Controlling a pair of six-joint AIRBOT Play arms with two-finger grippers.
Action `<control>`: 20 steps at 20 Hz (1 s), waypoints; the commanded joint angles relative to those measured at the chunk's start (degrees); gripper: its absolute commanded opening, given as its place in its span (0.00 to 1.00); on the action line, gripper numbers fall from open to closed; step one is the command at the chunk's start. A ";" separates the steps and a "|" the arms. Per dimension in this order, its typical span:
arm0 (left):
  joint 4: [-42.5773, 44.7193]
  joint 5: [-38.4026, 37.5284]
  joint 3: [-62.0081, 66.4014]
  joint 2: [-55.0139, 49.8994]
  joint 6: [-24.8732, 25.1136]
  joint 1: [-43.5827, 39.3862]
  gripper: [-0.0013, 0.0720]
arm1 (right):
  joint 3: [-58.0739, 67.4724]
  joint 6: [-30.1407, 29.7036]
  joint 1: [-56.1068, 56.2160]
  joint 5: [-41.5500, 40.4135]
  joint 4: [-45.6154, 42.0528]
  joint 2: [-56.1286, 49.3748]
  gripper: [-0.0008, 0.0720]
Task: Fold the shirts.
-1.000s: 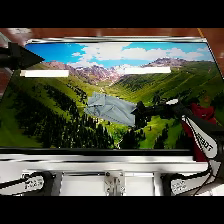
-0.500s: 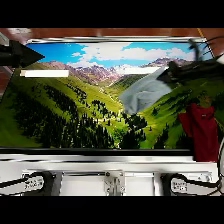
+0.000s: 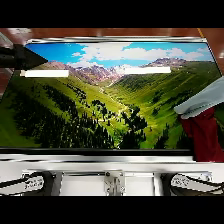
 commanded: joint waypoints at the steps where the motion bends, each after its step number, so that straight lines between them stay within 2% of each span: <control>1: 0.00 -1.77 0.02 -0.04 0.13 -0.04 0.07 | 0.74 -0.02 -4.55 -6.25 -2.10 0.02 0.08; 3: 0.00 -1.77 0.02 -0.04 0.13 -0.04 0.07 | 0.74 -0.07 -4.52 -13.31 -0.92 0.02 0.08; 6: 0.02 -3.78 0.02 -0.02 0.13 -0.02 0.07 | 0.74 -2.45 -4.48 -28.50 6.97 -0.09 0.08; 8: 0.00 -5.20 0.02 0.00 0.11 -0.04 0.07 | 0.74 -2.32 -4.50 -33.51 8.72 -0.72 0.08; 9: 0.00 -5.16 0.02 0.00 0.11 -0.04 0.07 | 0.74 -2.14 -4.50 -33.16 8.35 -1.29 0.08; 11: 0.00 -5.14 0.02 0.00 0.11 -0.04 0.07 | 0.74 -2.08 -4.57 -28.63 5.53 -2.43 0.08; 15: 0.00 -5.16 0.02 0.02 0.11 -0.04 0.07 | 0.72 -1.57 -4.57 -13.99 -8.20 -2.82 0.08; 17: 0.00 -5.16 0.02 0.02 0.13 -0.04 0.07 | 0.07 2.05 -4.96 -5.75 -16.68 -2.84 0.08; 20: 0.00 -5.18 0.02 0.02 0.15 -0.04 0.07 | -3.56 3.26 -6.71 3.23 -25.03 -2.82 0.08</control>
